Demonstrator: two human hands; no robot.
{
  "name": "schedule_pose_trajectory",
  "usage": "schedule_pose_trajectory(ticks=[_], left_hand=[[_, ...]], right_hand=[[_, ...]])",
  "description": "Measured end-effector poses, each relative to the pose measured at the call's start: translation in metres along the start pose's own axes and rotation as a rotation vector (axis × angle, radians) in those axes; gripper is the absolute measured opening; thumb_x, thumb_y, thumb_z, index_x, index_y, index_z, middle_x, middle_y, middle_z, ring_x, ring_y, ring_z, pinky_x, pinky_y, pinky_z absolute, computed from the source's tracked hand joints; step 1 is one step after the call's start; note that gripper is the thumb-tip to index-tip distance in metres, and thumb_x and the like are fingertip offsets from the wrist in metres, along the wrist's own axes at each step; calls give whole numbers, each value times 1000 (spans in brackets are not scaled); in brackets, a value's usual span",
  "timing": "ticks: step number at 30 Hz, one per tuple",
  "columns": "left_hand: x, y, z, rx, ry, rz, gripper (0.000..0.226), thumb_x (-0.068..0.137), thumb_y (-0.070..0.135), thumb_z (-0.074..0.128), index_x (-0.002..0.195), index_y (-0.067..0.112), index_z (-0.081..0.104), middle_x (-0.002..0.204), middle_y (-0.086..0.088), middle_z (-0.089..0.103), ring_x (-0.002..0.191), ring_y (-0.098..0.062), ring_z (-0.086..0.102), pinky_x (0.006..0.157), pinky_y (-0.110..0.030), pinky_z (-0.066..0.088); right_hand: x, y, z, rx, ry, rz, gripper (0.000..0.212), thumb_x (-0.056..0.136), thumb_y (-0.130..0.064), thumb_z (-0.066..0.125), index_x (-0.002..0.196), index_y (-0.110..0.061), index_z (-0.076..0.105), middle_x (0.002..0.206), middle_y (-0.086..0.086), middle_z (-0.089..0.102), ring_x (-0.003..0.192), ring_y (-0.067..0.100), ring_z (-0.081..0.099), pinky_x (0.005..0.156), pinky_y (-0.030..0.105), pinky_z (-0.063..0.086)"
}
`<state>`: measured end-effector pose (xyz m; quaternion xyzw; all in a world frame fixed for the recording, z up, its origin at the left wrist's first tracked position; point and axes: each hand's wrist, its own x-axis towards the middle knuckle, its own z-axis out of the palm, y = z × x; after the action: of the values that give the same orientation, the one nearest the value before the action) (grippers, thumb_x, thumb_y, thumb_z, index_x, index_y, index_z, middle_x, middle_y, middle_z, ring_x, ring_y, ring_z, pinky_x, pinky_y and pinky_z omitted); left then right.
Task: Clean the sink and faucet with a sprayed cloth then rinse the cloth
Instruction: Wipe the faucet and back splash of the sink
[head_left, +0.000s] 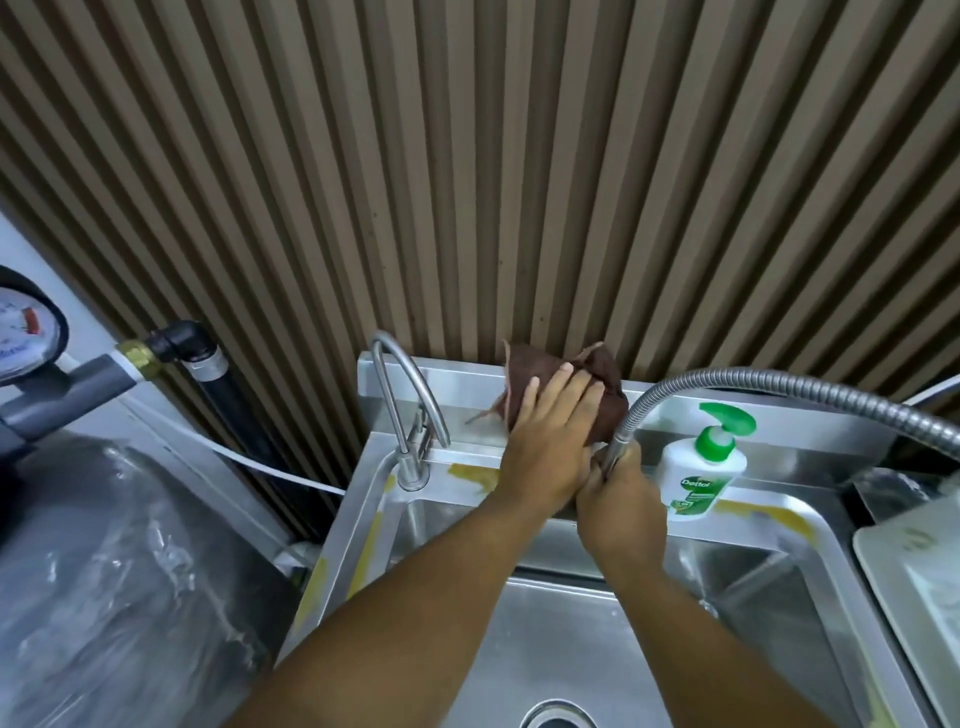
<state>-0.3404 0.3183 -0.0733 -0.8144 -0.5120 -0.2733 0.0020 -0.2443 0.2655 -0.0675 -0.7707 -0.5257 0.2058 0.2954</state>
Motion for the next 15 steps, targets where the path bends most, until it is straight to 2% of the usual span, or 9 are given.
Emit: schedule_pose_trajectory(ticks=[2,4,6,10,15], left_hand=[[1,-9,-3,50,-25,73,70,79,22,36,146,8,48,153,-10,47,148,-28,32,122,-48,15],[-7,-26,-7,111,-69,99,74,77,14,41,151,11,42,159,-7,39,151,-25,26,123,-44,11],[-19,-45,-12,118,-48,42,81,74,8,50,154,11,37,162,-6,34,153,-24,22,124,-45,9],[-40,-67,-28,40,19,-124,81,74,0,47,153,8,38,163,-6,32,154,-23,19,126,-46,12],[-80,-75,-26,189,-121,-48,72,73,13,40,144,4,50,155,-12,45,147,-30,36,121,-41,24]], right_hand=[[-1,1,-1,-12,1,-21,19,99,-22,50,115,-13,44,98,20,66,89,43,62,68,37,35],[-1,3,-1,-19,6,-39,15,100,-22,50,111,-13,43,91,19,64,88,44,63,66,36,36],[-1,4,-1,-24,12,-53,13,101,-25,49,105,-15,40,81,12,57,86,44,63,66,37,37],[1,6,-2,-17,-11,-62,12,102,-27,46,102,-19,37,77,5,53,83,41,62,67,37,40],[2,7,-2,6,-18,-87,14,103,-28,44,98,-22,32,78,4,53,86,42,63,68,38,40]])
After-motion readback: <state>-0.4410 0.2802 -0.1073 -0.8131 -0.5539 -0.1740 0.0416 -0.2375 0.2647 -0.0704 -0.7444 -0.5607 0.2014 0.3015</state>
